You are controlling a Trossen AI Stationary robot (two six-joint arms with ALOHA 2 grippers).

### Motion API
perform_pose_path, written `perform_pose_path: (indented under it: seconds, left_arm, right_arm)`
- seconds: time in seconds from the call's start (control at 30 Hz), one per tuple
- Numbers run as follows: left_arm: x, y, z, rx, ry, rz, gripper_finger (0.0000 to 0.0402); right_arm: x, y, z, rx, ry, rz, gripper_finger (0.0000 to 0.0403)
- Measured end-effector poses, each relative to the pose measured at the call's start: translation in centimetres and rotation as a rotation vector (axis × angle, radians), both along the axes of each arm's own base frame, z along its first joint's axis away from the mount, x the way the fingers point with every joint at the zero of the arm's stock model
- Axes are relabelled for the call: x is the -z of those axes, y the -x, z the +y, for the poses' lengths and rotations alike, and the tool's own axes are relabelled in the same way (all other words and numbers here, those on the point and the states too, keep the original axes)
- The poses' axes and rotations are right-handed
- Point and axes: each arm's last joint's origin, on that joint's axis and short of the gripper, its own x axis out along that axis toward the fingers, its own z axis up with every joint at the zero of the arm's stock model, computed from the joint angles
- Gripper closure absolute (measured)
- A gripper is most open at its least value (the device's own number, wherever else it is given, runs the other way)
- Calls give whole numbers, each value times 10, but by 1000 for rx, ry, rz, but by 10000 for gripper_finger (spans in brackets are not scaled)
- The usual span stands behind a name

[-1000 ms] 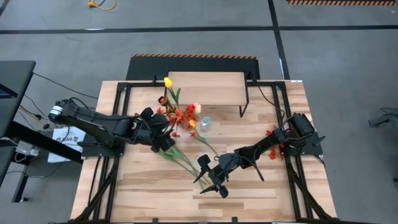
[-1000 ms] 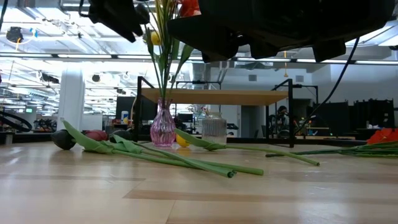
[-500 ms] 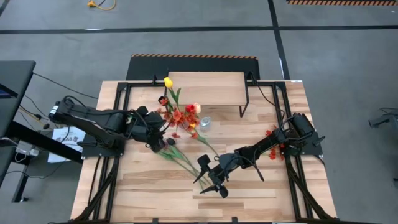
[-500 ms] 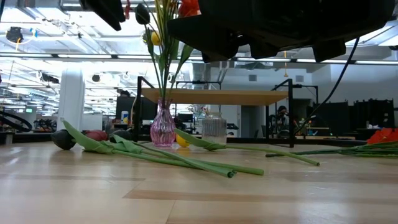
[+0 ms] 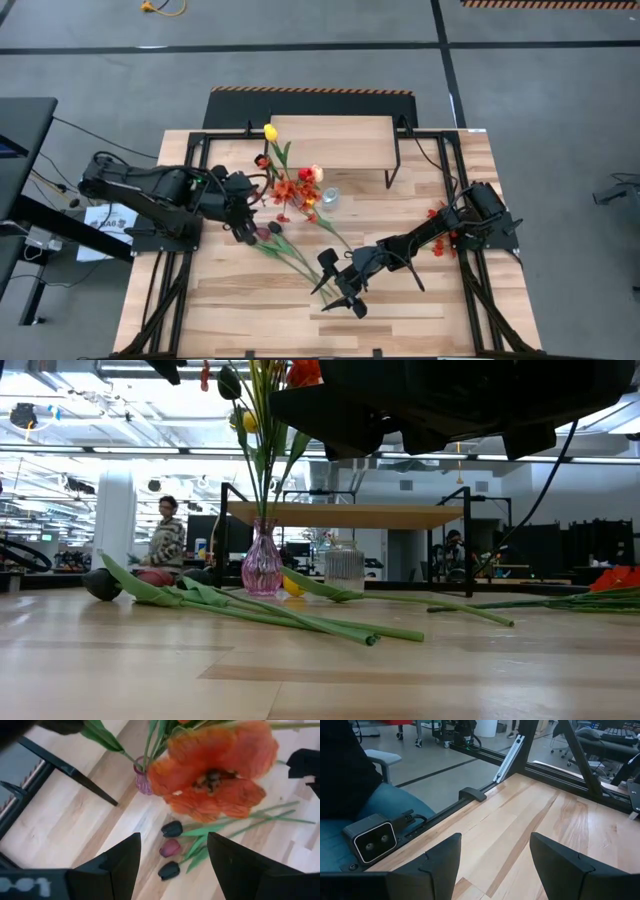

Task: Pick and place flowers into a vace then onto a shelf
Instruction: Put the bottom orange flowers into the violet vase

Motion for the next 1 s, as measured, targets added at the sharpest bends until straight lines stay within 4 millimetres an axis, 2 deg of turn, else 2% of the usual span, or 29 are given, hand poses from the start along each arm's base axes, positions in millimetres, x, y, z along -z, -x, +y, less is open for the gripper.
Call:
perform_pose_path:
  seconds: [0.2,0.37,0.53,0.7,0.8,1.0]
  left_arm:
    - [-12,7,-3,-7,34,-19,184]
    - [-23,25,-14,-41,-18,-140,184]
    - [-29,46,-34,-58,-85,-309,184]
    - [-18,57,-58,-18,-146,-391,184]
    - [-9,56,-67,8,-137,-390,184]
    - [0,37,-84,26,-180,-477,184]
  right_arm:
    - [0,0,0,1,-2,2,175]
    - [0,0,0,4,-14,10,175]
    - [0,0,0,4,-13,10,175]
    - [0,0,0,5,-14,9,175]
    - [-1,0,0,14,-14,0,175]
    - [-7,-2,0,15,-38,-58,175]
